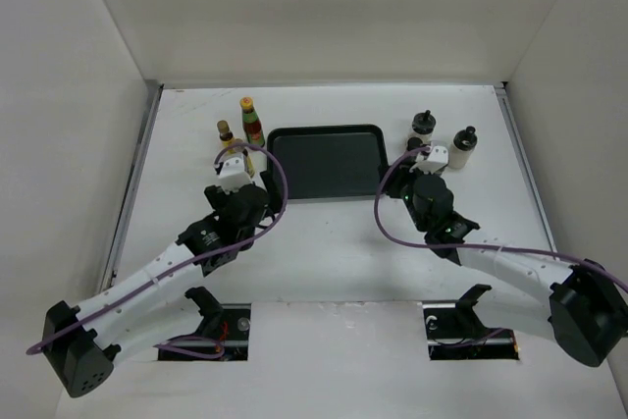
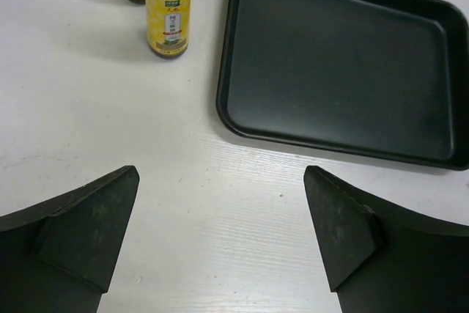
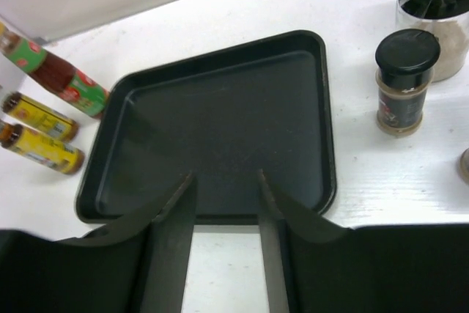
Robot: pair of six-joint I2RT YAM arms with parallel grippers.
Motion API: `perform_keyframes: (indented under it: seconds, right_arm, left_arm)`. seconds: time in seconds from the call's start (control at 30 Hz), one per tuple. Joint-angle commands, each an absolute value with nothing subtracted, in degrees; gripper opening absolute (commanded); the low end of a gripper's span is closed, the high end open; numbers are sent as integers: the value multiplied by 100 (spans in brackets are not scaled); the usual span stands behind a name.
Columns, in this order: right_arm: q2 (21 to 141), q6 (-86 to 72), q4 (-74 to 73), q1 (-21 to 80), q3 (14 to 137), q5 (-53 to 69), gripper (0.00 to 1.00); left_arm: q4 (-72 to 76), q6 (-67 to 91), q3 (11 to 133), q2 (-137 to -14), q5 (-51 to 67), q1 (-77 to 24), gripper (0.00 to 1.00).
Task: Organize the condiment bottles
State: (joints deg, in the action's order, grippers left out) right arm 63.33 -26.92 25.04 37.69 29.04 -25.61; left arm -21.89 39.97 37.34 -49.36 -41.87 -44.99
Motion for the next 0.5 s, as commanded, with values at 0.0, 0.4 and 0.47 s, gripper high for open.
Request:
perform_keyframes:
  seconds: [0.0, 0.4, 0.47]
  right_arm:
    - [6468, -2654, 2874, 3766, 2900, -2487, 47]
    - [6548, -2610, 2848, 3784, 2953, -2487, 45]
    - [6592, -2602, 2795, 3784, 2988, -2487, 45]
  left_arm:
    - [-2215, 3982, 3735, -4939, -4298, -4408, 100]
    - [-1451, 3112, 4429, -5089, -5158, -4021, 100]
    - [-1109, 2832, 4666, -5141, -5273, -3986, 100]
